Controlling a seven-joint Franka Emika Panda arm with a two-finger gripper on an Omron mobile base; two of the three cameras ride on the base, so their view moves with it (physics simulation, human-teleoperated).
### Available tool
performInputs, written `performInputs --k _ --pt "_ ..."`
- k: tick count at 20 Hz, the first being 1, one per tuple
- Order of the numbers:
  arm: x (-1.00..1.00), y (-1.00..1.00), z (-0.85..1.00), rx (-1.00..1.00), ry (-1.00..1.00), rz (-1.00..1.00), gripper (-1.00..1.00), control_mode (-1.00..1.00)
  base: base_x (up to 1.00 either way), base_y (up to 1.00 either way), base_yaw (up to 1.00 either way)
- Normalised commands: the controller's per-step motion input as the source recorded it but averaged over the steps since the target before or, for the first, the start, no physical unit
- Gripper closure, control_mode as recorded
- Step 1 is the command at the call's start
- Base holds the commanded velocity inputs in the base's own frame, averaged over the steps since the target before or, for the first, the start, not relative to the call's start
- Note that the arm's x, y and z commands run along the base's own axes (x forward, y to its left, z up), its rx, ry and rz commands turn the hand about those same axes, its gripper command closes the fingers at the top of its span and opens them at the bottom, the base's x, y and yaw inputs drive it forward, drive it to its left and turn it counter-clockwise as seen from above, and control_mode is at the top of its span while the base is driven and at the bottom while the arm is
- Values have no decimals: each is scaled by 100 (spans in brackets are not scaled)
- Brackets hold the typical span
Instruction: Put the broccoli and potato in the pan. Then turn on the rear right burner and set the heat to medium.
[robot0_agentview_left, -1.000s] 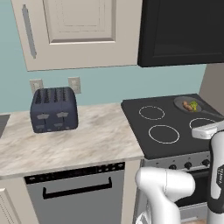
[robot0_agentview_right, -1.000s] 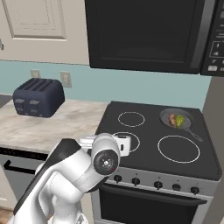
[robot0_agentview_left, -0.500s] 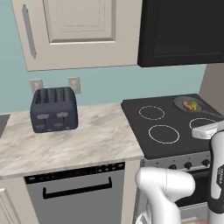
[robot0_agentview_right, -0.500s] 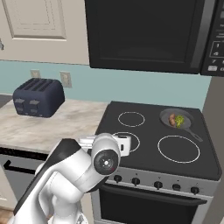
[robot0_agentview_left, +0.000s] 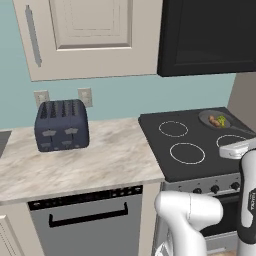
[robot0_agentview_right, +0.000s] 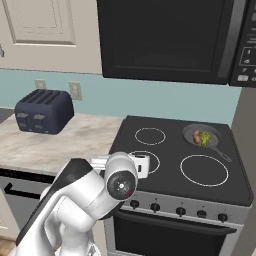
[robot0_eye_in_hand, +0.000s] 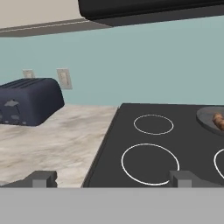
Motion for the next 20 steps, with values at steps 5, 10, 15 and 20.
performInputs --k 5,10,15,20 --pt "0 0 0 0 0 0 -100 -100 0 0 0" --pt "0 0 0 0 0 0 -100 -100 0 0 0" --pt "0 0 0 0 0 0 -100 -100 0 0 0" --pt "0 -11 0 0 0 0 -100 -100 0 0 0"
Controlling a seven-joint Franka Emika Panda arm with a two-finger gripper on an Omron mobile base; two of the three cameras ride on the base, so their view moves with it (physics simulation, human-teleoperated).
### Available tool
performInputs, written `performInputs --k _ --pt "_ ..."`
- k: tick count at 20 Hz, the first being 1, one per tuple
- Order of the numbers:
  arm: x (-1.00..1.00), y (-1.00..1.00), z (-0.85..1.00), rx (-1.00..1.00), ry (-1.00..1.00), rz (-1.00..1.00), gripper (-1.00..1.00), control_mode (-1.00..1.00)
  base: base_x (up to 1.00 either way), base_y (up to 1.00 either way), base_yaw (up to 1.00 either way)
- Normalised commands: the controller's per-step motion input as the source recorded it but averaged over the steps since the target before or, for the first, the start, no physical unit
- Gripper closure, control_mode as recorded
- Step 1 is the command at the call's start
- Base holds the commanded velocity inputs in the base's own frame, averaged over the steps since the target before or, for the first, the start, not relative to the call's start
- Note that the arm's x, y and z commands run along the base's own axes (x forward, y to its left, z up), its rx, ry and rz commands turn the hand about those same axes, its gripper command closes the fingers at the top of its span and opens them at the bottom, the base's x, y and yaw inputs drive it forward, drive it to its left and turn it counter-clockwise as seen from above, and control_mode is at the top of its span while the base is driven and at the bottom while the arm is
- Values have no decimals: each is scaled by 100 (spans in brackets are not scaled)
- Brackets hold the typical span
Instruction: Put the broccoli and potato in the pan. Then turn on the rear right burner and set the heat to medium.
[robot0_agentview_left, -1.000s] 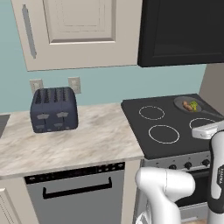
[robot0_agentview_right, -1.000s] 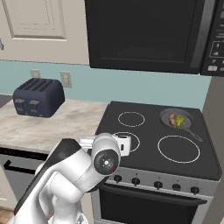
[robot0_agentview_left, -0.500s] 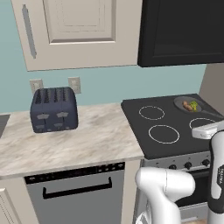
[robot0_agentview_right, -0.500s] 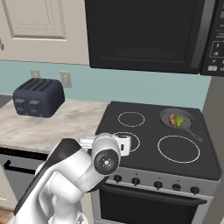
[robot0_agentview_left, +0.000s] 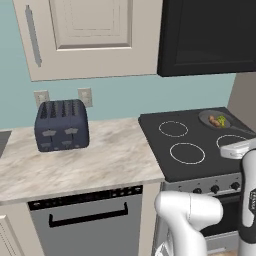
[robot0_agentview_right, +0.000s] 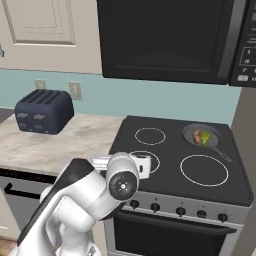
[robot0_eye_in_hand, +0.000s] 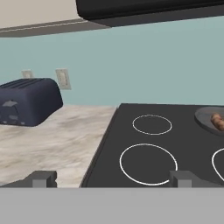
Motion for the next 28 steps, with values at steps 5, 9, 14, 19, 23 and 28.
performInputs --k 5,9,14,19,23,28 --pt "0 -18 0 0 0 0 -100 -100 0 0 0" --pt "0 -17 0 0 0 0 -100 -100 0 0 0" --pt "0 -31 -1 0 0 2 -100 -100 0 0 0" --pt "0 -37 -4 0 0 0 -100 -100 0 0 0" --pt "0 -32 -4 0 0 0 -100 -100 0 0 0" --pt "0 -33 -10 0 0 0 -100 -100 0 0 0"
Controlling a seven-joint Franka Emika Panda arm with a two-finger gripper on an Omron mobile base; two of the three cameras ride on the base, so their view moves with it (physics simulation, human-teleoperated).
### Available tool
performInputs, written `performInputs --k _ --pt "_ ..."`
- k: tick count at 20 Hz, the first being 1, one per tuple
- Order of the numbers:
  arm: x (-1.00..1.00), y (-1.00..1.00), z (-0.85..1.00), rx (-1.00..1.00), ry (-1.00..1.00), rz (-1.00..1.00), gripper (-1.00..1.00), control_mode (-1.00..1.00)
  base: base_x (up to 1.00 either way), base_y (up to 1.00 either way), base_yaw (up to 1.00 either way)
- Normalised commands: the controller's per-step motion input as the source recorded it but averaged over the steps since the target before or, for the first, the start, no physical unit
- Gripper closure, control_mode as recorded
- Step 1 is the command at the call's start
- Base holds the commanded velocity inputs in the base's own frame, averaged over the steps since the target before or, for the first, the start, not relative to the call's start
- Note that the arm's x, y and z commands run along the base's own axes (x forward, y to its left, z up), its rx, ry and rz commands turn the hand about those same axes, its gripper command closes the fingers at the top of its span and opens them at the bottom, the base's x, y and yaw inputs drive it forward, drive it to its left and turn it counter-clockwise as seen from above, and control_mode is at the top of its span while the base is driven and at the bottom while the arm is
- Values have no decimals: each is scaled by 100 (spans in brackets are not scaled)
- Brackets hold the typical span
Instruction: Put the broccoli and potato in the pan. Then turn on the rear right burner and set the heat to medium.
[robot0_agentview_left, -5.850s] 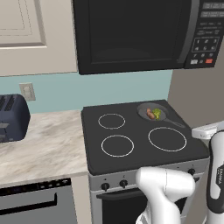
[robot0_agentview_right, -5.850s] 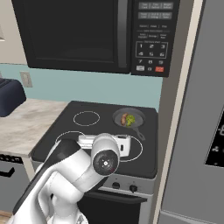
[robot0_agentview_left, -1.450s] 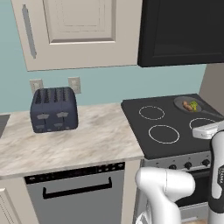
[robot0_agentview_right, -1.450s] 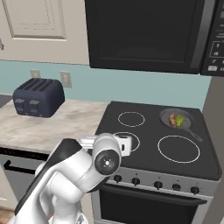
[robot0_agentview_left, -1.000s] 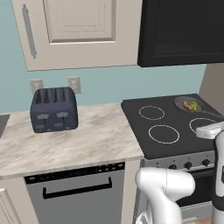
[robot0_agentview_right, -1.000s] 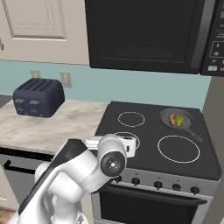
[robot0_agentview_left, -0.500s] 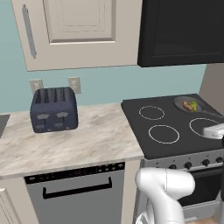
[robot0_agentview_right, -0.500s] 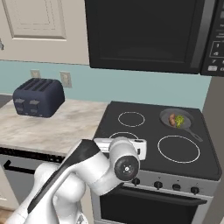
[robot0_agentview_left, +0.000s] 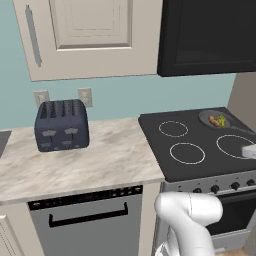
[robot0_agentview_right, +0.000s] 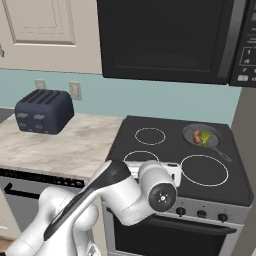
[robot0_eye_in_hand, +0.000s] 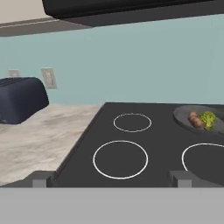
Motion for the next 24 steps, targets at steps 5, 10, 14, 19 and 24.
performInputs --k 5,10,14,19,24 --pt "0 -35 -15 0 0 0 -100 -100 0 0 0" --pt "0 -28 -19 0 0 0 -100 -100 0 0 0" --pt "0 -2 -2 0 0 0 -100 -100 0 0 0" --pt "-5 0 0 0 -3 1 -100 -100 0 0 0" --pt "-10 0 0 0 -2 1 -100 -100 0 0 0"
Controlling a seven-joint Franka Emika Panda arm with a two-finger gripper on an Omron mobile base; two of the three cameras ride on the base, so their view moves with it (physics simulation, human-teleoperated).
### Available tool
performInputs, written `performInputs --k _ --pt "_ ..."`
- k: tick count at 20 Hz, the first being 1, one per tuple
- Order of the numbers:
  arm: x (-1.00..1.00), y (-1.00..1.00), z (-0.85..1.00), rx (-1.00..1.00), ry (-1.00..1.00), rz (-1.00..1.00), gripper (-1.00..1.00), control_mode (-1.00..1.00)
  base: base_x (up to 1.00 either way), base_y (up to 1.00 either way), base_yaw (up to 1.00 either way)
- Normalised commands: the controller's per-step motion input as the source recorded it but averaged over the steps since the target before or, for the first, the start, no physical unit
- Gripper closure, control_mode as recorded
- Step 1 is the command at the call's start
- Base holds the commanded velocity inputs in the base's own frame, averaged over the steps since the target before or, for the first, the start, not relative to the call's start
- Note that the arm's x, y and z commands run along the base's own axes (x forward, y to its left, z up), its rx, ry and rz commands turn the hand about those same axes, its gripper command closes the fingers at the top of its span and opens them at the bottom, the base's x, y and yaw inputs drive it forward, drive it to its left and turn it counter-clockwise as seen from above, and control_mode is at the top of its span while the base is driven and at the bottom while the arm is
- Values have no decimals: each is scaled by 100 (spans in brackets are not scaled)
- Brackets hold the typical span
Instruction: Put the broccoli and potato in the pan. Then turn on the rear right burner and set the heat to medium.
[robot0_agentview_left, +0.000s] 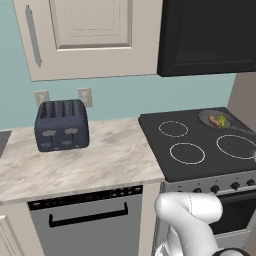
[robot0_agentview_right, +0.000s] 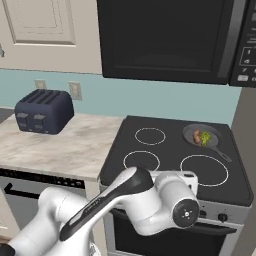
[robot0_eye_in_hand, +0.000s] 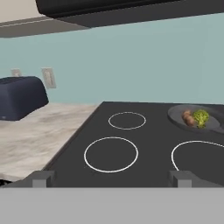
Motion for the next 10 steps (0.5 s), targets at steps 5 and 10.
performInputs --k 5,10 --pt "-9 0 0 0 0 1 -100 -100 0 0 0" --pt "-20 0 -9 0 -2 0 -100 -100 0 0 0"
